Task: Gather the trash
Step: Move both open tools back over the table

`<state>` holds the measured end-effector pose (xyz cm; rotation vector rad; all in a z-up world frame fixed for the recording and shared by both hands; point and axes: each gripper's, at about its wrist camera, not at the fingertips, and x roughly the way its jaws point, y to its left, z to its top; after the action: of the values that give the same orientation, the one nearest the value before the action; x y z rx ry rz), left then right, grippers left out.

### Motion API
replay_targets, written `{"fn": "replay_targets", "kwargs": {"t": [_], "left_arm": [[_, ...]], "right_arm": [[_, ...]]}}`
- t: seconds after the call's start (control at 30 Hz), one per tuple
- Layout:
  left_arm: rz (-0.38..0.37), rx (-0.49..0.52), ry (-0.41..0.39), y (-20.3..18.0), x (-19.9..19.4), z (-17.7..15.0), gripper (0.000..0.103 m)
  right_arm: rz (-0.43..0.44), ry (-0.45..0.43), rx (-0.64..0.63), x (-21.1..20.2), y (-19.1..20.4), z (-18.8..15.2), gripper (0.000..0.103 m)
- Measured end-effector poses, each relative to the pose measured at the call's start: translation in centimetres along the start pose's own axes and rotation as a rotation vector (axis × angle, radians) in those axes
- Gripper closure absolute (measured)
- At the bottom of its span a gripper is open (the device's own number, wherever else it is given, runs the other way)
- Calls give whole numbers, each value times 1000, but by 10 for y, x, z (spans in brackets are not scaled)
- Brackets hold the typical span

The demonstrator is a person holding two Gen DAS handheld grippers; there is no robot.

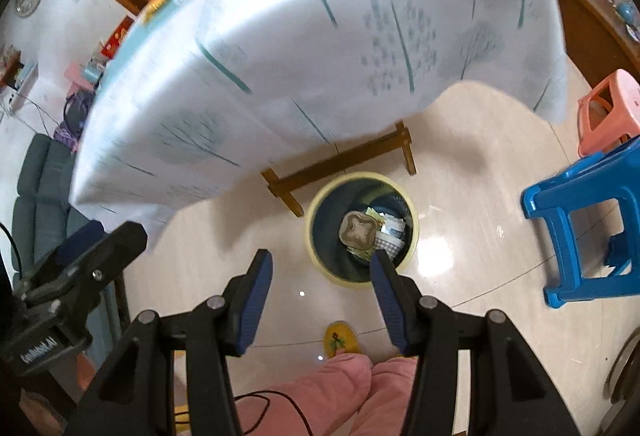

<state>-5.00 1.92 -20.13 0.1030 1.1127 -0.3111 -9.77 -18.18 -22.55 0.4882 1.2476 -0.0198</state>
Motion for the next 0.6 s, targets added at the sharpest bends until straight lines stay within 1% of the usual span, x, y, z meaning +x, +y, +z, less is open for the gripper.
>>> {"fn": "replay_targets", "kwargs": {"t": [0.13, 0.23, 0.33, 0.4, 0.6], "left_arm": [[17, 50, -51, 2, -42, 11, 1], [33, 84, -86, 3, -61, 21, 1], [27, 93, -109, 9, -79, 37, 1], [29, 91, -145, 15, -92, 51, 1], [-35, 114, -198, 21, -115, 98, 1]], "right_arm": [[-9, -38, -19, -45, 20, 11, 52], [-15, -86, -39, -74, 35, 20, 52], [-30, -131, -50, -102, 49, 33, 52], [-40, -165, -54, -116, 58, 40, 52], [-61, -243, -96, -141, 87, 65, 52]]}}
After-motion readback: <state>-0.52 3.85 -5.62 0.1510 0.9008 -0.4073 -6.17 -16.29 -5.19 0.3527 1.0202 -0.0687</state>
